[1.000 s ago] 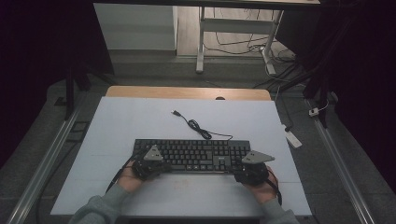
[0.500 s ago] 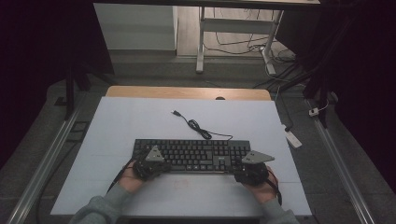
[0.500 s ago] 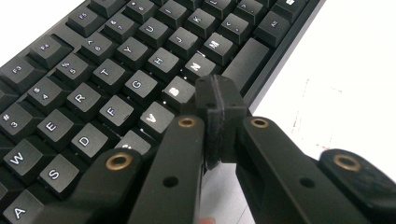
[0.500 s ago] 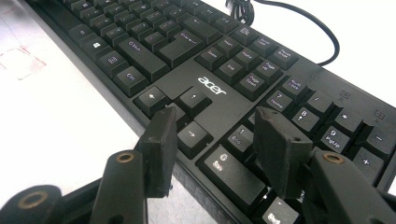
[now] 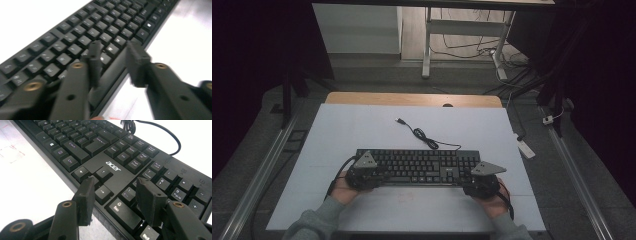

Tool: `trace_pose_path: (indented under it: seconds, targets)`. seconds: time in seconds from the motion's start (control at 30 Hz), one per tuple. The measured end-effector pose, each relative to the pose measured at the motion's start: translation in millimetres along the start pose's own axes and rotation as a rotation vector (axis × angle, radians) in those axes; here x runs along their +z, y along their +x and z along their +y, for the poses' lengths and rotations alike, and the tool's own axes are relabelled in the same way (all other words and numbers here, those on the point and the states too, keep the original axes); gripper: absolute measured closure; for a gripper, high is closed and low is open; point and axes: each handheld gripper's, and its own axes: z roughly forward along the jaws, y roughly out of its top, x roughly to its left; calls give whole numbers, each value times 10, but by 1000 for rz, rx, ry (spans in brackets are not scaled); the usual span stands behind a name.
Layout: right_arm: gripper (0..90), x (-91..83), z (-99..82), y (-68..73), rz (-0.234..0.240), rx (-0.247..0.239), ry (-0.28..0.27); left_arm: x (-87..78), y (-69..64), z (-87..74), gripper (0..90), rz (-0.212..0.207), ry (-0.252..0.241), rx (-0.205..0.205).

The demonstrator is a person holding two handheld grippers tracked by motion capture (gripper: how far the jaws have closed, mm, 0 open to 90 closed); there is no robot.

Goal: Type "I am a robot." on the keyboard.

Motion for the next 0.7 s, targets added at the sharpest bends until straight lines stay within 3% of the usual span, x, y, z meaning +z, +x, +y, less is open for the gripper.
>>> trace_pose_path:
  seconds: [0.13,0.4,0.7]
  targets:
    - [496,0,-3,-5,-1,5,-4,-41,76,-22,508,7,2,-42]
    - [496,-39,6,-12,-10,3,-13,-150,118,-60,456,25,0,-43]
    - [493,-150,13,-132,3,72,-87,-348,296,-110,437,40,-43,-115]
